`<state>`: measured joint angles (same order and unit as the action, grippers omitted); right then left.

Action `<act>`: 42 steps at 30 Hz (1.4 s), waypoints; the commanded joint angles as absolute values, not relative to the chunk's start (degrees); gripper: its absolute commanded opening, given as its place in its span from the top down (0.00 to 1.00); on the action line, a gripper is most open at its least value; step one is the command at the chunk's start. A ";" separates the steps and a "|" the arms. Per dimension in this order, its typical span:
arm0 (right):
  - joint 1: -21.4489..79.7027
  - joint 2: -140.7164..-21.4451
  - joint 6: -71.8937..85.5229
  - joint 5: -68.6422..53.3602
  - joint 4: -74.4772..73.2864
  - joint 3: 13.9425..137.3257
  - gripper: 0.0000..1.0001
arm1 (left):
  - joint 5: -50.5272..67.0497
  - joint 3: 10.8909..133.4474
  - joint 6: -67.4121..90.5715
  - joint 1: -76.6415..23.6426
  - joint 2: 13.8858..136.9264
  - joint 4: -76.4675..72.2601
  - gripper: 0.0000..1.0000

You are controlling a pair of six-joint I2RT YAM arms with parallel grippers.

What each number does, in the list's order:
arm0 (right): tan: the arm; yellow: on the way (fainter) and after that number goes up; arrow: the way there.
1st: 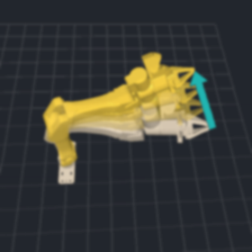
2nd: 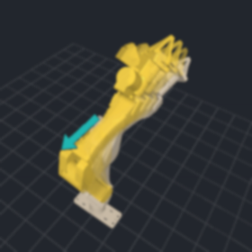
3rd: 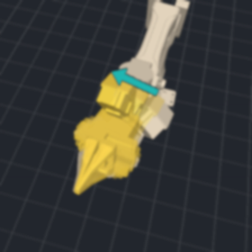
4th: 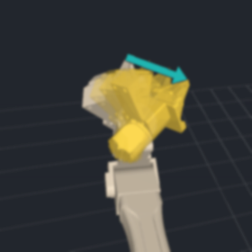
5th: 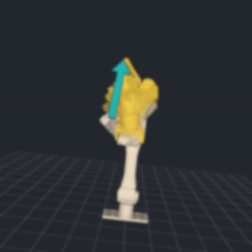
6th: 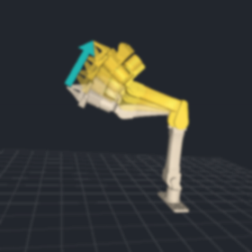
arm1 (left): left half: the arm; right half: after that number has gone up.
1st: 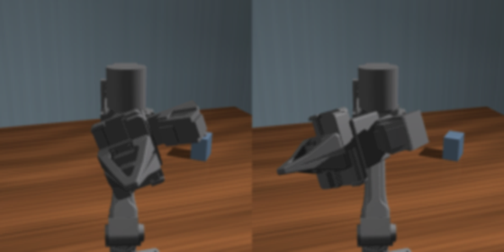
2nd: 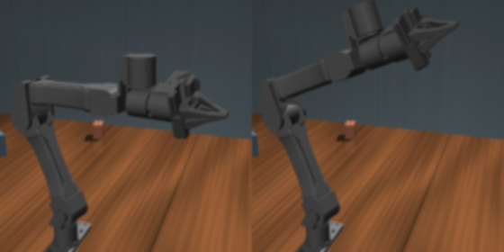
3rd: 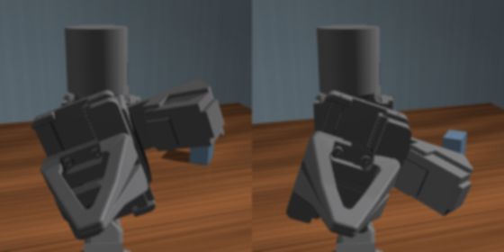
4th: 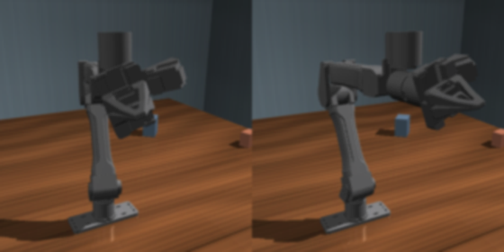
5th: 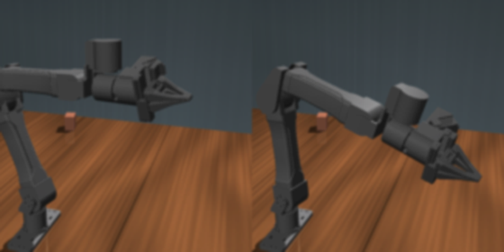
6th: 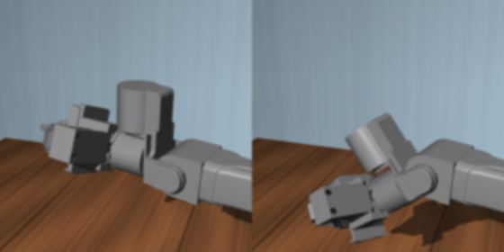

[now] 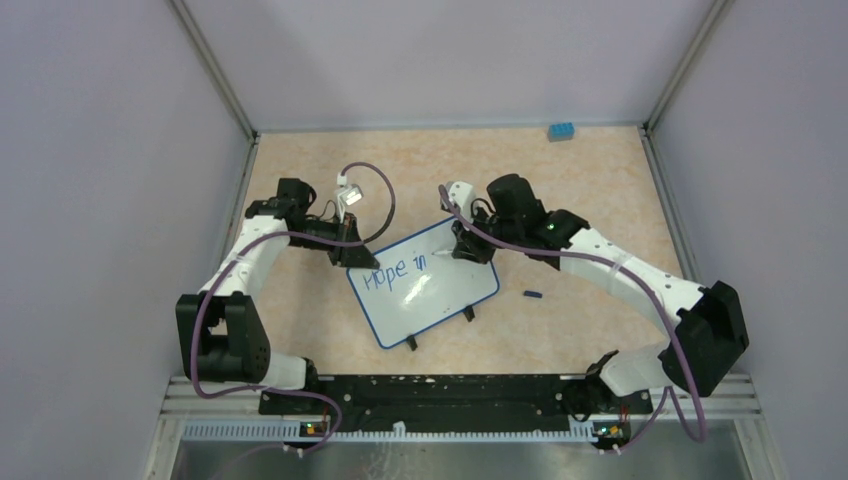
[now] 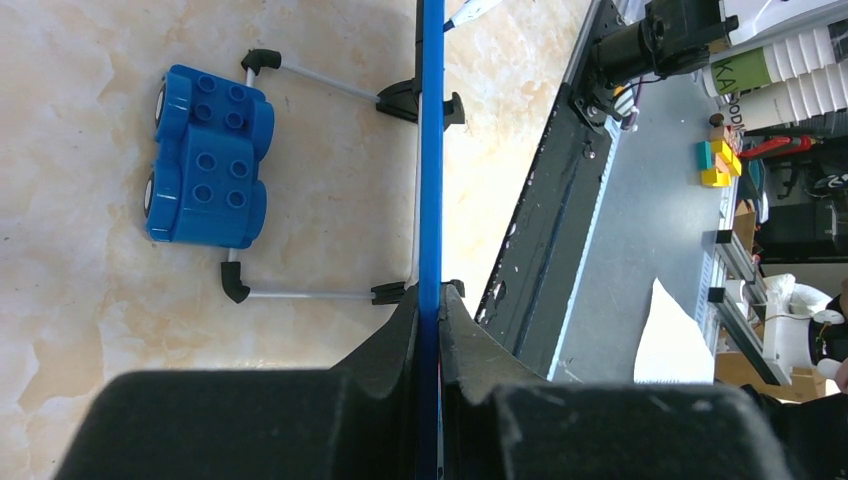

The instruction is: Write a sentence on the whiteboard

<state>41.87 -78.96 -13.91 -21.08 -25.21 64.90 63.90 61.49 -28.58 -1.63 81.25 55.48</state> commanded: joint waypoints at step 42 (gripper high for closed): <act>43.04 -77.63 -15.51 -18.79 -25.00 64.55 1.00 | 63.76 61.25 -28.12 -1.89 80.18 54.77 1.00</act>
